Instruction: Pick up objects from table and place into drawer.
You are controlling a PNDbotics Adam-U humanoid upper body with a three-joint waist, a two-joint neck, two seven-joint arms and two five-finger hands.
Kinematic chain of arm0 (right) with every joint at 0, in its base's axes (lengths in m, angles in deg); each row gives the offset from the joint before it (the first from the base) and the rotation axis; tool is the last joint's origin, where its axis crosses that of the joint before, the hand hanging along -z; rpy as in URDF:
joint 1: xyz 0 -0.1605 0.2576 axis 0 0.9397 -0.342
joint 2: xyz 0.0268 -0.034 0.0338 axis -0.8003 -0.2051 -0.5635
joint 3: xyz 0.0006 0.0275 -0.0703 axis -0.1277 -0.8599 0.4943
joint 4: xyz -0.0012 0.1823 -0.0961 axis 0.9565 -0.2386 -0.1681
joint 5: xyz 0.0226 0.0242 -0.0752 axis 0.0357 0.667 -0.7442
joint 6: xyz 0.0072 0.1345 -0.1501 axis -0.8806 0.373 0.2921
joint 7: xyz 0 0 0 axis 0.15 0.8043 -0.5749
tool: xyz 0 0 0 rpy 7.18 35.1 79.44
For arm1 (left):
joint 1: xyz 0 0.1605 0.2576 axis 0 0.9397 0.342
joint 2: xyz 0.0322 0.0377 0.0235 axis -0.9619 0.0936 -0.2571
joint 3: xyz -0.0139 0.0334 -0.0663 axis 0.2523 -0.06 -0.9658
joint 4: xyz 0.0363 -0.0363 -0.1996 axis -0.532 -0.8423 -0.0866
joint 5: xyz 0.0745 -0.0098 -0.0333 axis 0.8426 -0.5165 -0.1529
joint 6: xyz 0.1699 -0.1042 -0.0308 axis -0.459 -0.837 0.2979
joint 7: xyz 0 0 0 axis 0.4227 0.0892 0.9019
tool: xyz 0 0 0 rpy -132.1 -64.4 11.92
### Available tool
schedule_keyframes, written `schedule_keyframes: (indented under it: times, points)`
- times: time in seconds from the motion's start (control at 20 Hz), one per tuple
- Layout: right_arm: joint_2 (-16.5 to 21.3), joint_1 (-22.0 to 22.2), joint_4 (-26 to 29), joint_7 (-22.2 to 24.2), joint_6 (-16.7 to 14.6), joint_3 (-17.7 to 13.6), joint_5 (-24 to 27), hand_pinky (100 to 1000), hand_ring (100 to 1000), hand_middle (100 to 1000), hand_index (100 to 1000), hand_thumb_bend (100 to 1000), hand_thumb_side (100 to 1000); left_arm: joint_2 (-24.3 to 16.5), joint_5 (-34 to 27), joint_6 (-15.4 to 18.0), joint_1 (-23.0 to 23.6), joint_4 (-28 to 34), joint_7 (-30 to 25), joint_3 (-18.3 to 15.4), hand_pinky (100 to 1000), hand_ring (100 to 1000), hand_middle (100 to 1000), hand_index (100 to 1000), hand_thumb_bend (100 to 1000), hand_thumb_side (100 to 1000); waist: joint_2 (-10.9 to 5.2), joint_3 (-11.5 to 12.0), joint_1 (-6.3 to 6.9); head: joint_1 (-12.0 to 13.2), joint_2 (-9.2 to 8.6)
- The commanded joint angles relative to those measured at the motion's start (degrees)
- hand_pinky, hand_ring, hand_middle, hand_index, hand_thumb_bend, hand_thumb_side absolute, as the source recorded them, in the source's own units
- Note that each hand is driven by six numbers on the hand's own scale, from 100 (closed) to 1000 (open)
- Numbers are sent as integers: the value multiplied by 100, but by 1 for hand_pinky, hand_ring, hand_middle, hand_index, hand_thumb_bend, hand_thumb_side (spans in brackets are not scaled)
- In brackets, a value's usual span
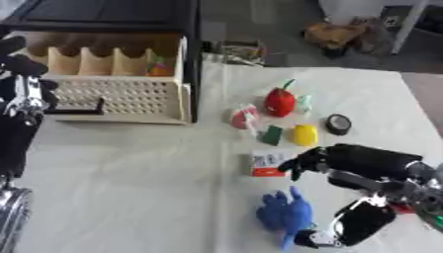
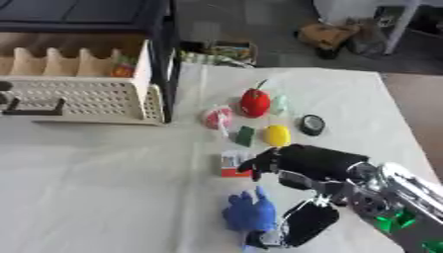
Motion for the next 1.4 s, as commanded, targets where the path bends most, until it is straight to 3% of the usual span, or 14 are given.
schedule_keyframes:
  times: [0.05,0.3,0.6,1.4]
  points:
    - [-14,-44,63,138,8,25,-181,893,842,735,983,554,544,-23,-13,6,-31,53,-34,4,599,362,512,780,100,447,-86,5,8,-12,-9]
    - [-77,20,63,259,32,42,-362,898,857,756,948,566,542,-6,-34,-6,-8,53,-49,2,598,362,511,776,100,443,-71,15,10,-11,-16]
    - [-56,101,63,307,123,35,-547,899,866,762,969,568,534,25,-55,-23,11,53,-59,5,597,361,509,772,100,437,-50,16,15,-17,-26]
    - [-99,70,-8,152,555,28,-714,885,846,725,932,487,587,84,-62,-33,20,53,-96,26,599,357,509,767,100,418,45,60,54,-101,-112]
